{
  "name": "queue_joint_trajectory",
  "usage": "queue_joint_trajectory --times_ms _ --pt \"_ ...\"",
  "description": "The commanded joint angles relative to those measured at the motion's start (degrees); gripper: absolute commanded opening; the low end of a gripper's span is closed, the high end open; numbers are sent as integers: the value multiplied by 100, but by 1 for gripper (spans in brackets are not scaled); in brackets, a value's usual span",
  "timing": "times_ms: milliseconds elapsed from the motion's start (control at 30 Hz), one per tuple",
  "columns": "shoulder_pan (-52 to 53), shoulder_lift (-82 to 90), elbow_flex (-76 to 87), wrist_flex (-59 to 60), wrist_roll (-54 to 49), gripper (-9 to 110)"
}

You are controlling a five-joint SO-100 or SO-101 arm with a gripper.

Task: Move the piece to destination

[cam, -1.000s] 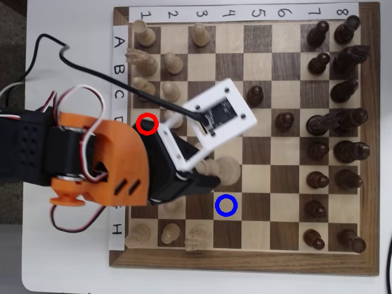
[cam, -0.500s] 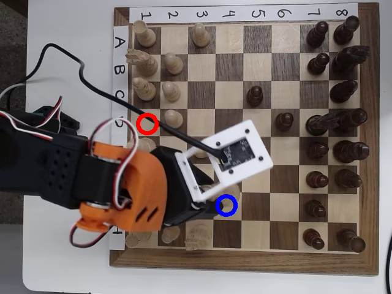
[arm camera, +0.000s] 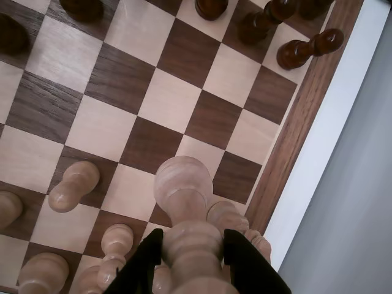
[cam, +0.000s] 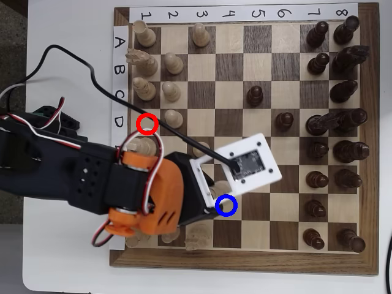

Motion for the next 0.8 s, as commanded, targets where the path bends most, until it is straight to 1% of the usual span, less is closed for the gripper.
queue_joint_trajectory --times_ms 0,767 --pt "79 -44 -26 -149 35 0" --pt "431 -835 79 -589 9 0"
